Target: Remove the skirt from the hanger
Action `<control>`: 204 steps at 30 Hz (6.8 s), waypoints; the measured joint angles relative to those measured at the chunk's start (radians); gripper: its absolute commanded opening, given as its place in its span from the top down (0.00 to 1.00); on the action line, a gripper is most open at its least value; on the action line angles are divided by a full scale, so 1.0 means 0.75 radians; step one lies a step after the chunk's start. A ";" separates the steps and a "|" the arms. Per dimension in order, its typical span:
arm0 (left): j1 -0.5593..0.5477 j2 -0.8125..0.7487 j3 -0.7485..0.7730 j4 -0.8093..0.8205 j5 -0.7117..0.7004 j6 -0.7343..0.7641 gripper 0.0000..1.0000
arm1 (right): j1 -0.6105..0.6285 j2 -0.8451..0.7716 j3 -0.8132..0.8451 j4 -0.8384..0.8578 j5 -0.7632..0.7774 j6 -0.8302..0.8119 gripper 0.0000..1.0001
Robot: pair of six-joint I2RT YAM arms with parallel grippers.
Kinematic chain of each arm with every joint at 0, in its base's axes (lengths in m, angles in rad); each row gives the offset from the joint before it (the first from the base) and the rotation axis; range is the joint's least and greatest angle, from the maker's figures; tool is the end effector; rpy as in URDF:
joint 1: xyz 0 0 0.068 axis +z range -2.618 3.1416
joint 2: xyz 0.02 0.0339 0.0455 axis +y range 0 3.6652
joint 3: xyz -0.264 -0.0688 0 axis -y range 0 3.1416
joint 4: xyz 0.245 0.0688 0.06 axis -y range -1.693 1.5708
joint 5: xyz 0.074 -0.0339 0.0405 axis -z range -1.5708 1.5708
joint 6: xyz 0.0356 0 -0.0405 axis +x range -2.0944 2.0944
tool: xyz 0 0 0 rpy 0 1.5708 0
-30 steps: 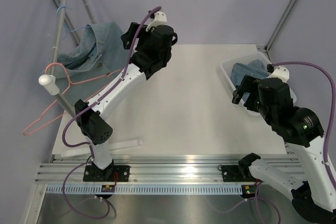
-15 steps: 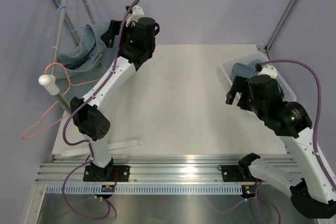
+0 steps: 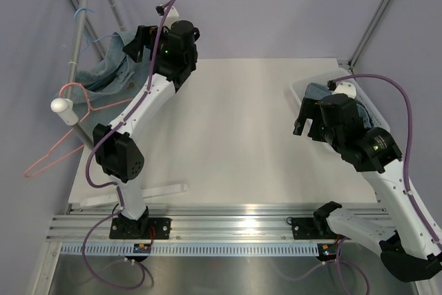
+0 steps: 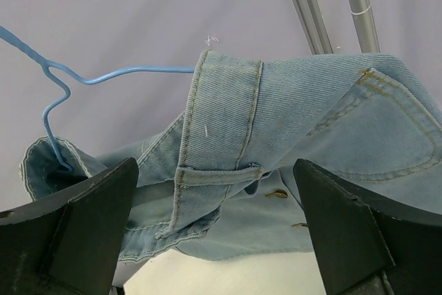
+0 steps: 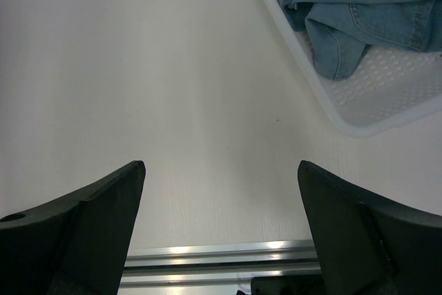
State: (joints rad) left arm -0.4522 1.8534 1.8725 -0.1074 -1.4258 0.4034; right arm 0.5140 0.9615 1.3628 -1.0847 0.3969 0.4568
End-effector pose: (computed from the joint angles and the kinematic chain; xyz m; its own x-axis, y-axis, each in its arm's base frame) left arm 0.3898 -0.1502 0.4247 -0.3962 0.2555 -0.8819 -0.7262 0.5005 0.4713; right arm 0.1407 0.0637 0.4135 -0.5783 0.1406 -0.8036 0.0698 0.9900 0.1230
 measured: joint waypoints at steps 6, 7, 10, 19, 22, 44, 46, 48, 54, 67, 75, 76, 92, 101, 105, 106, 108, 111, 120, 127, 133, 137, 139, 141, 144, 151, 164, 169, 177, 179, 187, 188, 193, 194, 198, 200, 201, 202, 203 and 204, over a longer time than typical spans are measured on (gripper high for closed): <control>0.046 0.028 -0.001 0.030 -0.004 0.007 0.01 | 0.000 -0.007 -0.002 -0.001 0.001 -0.016 0.00; 0.055 0.035 0.001 0.019 -0.003 -0.003 0.01 | 0.000 -0.011 -0.002 -0.001 0.001 -0.019 0.00; 0.076 0.069 0.044 -0.044 0.004 -0.036 0.01 | 0.000 -0.021 -0.003 -0.001 0.001 -0.026 0.01; 0.128 0.179 0.261 -0.439 0.103 -0.334 0.06 | 0.000 -0.026 -0.045 0.005 0.001 -0.050 0.01; 0.133 0.179 0.262 -0.518 0.127 -0.411 0.15 | 0.000 -0.026 -0.051 0.008 0.001 -0.056 0.01; 0.084 0.017 0.100 -0.864 0.305 -0.807 1.00 | 0.000 0.006 -0.050 0.092 -0.146 -0.097 0.01; 0.057 -0.026 0.066 -0.883 0.315 -0.822 1.00 | 0.000 0.049 -0.036 0.125 -0.216 -0.128 0.00; 0.027 -0.071 0.027 -0.894 0.328 -0.836 1.00 | 0.000 0.124 0.011 0.158 -0.298 -0.158 0.01; -0.035 -0.195 -0.093 -0.958 0.402 -0.916 1.00 | 0.001 0.347 0.153 0.354 -0.554 -0.280 0.01; -0.160 -0.482 -0.358 -1.027 0.565 -1.032 1.00 | 0.058 0.829 0.648 0.599 -0.878 -0.547 0.16; -0.172 -0.689 -0.450 -1.028 0.689 -1.052 1.00 | 0.074 1.025 0.828 0.685 -1.010 -0.576 0.19; -0.172 -0.702 -0.450 -1.034 0.697 -1.052 1.00 | 0.074 1.076 0.900 0.678 -1.026 -0.567 0.19; -0.173 -0.807 -0.485 -1.065 0.794 -1.062 1.00 | 0.178 1.386 1.357 0.486 -1.021 -0.543 0.09; -0.174 -0.878 -0.485 -1.087 0.828 -1.060 1.00 | 0.177 1.403 1.467 0.510 -1.206 -0.647 0.17; -0.174 -0.903 -0.486 -1.100 0.844 -1.058 1.00 | 0.178 1.411 1.468 0.544 -1.321 -0.684 0.17; -0.174 -0.909 -0.486 -1.102 0.846 -1.058 1.00 | 0.178 1.416 1.469 0.550 -1.344 -0.691 0.17; -0.174 -0.925 -0.486 -1.109 0.855 -1.058 1.00 | 0.178 1.428 1.469 0.558 -1.397 -0.703 0.18; -0.175 -0.948 -0.488 -1.118 0.872 -1.058 1.00 | 0.183 1.453 1.469 0.569 -1.442 -0.724 0.18; -0.175 -0.997 -0.494 -1.126 0.910 -1.061 1.00 | 0.288 1.618 1.582 0.565 -1.396 -0.812 0.21; -0.176 -1.002 -0.504 -1.128 0.925 -1.061 1.00 | 0.312 1.674 1.587 0.573 -1.380 -0.838 0.25; -0.176 -1.010 -0.504 -1.128 0.926 -1.060 1.00 | 0.326 1.707 1.627 0.599 -1.387 -0.853 0.29; -0.175 -1.015 -0.504 -1.128 0.929 -1.059 1.00 | 0.343 1.754 1.674 0.633 -1.406 -0.857 0.40; -0.176 -1.015 -0.504 -1.128 0.930 -1.058 1.00 | 0.350 1.775 1.690 0.643 -1.426 -0.857 0.41; -0.176 -1.015 -0.504 -1.128 0.930 -1.057 1.00 | 0.355 1.785 1.691 0.655 -1.436 -0.855 0.53; -0.176 -1.021 -0.504 -1.128 0.930 -1.049 1.00 | 0.358 1.798 1.691 0.682 -1.466 -0.851 0.96; -0.175 -1.046 -0.504 -1.127 0.944 -1.010 0.49 | 0.360 1.800 1.691 0.704 -1.537 -0.843 1.00; -0.207 -1.011 -0.451 -1.121 1.039 -0.976 0.01 | 0.363 1.802 1.680 0.766 -1.560 -0.838 1.00; -0.222 -1.030 -0.445 -1.086 1.111 -0.968 0.03 | 0.363 1.812 1.645 0.868 -1.573 -0.797 1.00; -0.225 -1.191 -0.502 -0.964 1.272 -0.932 0.05 | 0.364 1.821 1.598 1.163 -1.615 -0.578 1.00; -0.225 -1.214 -0.502 -0.936 1.300 -0.922 0.05 | 0.365 1.821 1.598 1.224 -1.618 -0.545 1.00; -0.225 -1.228 -0.522 -0.879 1.438 -0.892 0.06 | 0.380 1.870 1.703 1.278 -1.640 -0.483 1.00; -0.225 -1.226 -0.528 -0.876 1.457 -0.889 0.06 | 0.382 1.872 1.704 1.278 -1.641 -0.481 1.00; -0.225 -1.225 -0.537 -0.871 1.495 -0.880 0.05 | 0.387 1.888 1.704 1.280 -1.639 -0.448 1.00; -0.224 -1.225 -0.537 -0.872 1.499 -0.877 0.05 | 0.387 1.891 1.704 1.281 -1.637 -0.438 1.00; -0.224 -1.225 -0.537 -0.872 1.510 -0.868 0.05 | 0.387 1.896 1.701 1.281 -1.623 -0.414 1.00; -0.224 -1.225 -0.537 -0.872 1.520 -0.862 0.05 | 0.387 1.896 1.687 1.282 -1.608 -0.410 1.00; -0.224 -1.225 -0.537 -0.872 1.525 -0.859 0.05 | 0.387 1.896 1.674 1.283 -1.599 -0.408 1.00; -0.223 -1.225 -0.537 -0.872 1.531 -0.857 0.05 | 0.387 1.896 1.657 1.286 -1.592 -0.406 1.00; -0.221 -1.225 -0.537 -0.873 1.541 -0.856 0.05 | 0.387 1.894 1.632 1.291 -1.584 -0.402 1.00; -0.218 -1.225 -0.537 -0.873 1.551 -0.853 0.05 | 0.387 1.894 1.611 1.290 -1.572 -0.398 1.00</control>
State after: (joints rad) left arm -0.6159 0.9348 1.4700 -0.7620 -0.2626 -0.2367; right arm 0.8043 2.3817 2.5713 -0.1169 -0.7822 0.1585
